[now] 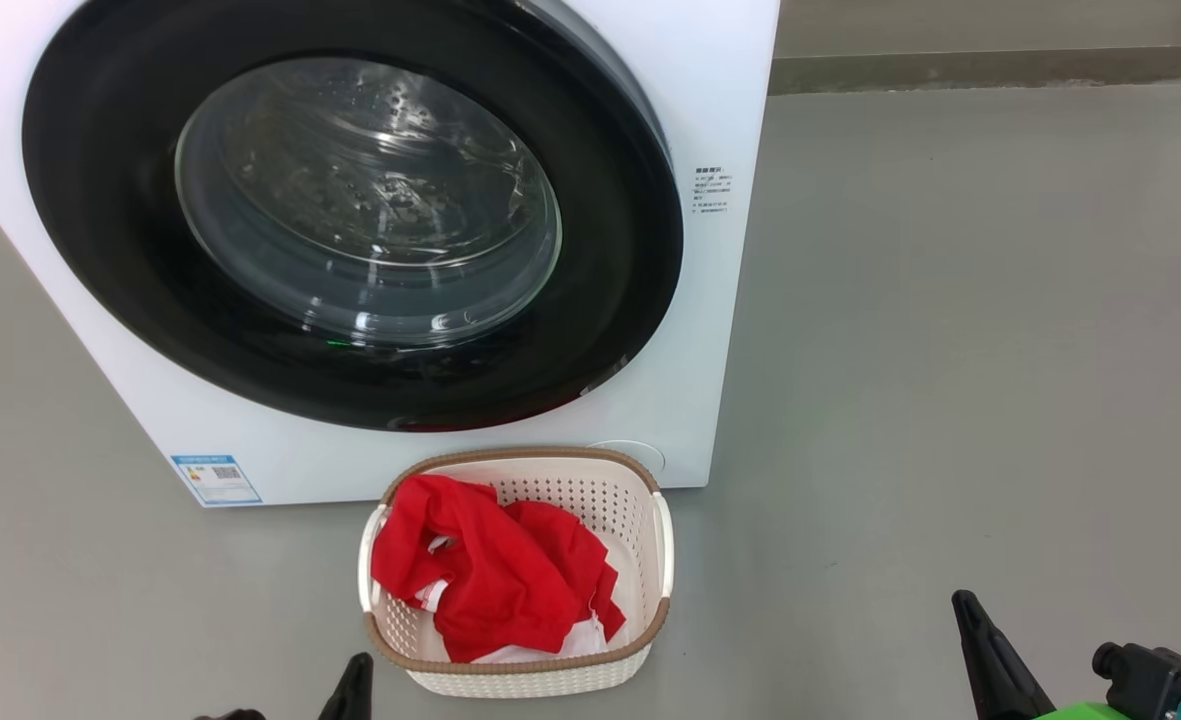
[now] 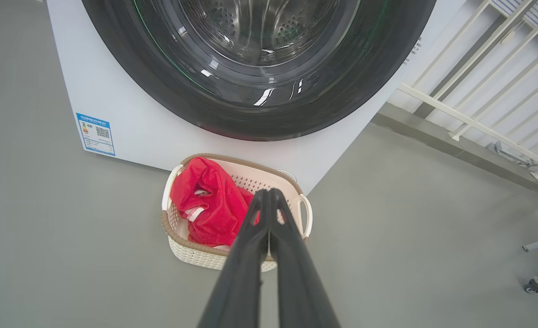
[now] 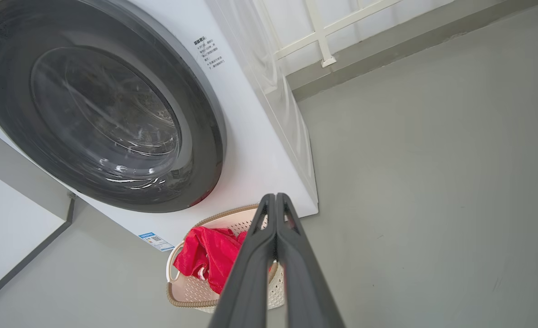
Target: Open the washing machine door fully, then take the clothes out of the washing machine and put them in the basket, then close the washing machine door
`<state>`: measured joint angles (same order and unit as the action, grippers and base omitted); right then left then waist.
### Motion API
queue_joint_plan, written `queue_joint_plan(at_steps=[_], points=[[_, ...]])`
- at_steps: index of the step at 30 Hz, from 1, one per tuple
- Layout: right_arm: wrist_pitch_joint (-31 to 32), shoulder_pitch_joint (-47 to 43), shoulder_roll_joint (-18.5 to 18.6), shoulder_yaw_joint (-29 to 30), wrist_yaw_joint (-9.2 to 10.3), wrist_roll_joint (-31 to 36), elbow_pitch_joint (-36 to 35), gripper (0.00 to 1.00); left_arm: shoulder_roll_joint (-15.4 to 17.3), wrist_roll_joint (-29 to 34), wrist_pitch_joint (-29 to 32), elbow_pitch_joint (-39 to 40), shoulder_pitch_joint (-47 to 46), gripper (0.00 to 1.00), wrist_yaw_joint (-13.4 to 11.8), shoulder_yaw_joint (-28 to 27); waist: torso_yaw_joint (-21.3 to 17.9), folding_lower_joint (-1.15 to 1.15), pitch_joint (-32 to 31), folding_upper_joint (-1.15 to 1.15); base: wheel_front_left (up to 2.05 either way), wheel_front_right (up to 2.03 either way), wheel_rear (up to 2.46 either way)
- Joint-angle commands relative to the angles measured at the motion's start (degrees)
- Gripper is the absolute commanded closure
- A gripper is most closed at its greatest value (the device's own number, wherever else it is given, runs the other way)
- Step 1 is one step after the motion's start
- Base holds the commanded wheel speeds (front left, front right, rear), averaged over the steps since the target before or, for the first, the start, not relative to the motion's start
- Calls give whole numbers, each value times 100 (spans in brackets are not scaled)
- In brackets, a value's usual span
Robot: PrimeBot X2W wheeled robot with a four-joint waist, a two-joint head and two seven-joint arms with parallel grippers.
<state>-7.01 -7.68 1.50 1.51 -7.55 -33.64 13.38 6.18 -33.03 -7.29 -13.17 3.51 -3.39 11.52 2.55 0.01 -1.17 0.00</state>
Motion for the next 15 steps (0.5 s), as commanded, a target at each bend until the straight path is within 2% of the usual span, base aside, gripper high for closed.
queue_joint_plan(at_steps=[1, 15], points=[[31, 265, 81, 25, 2, -224, -118, 100, 12, -193, 32, 108, -231, 100, 81, -138, -5, -1, 3, 0, 0, 0, 0], [208, 432, 109, 70, 2, -1095, -92, 100, -27, -1070, 220, 82, -339, 100, 232, -372, -43, -1, 23, 0, 0, 0, 0]])
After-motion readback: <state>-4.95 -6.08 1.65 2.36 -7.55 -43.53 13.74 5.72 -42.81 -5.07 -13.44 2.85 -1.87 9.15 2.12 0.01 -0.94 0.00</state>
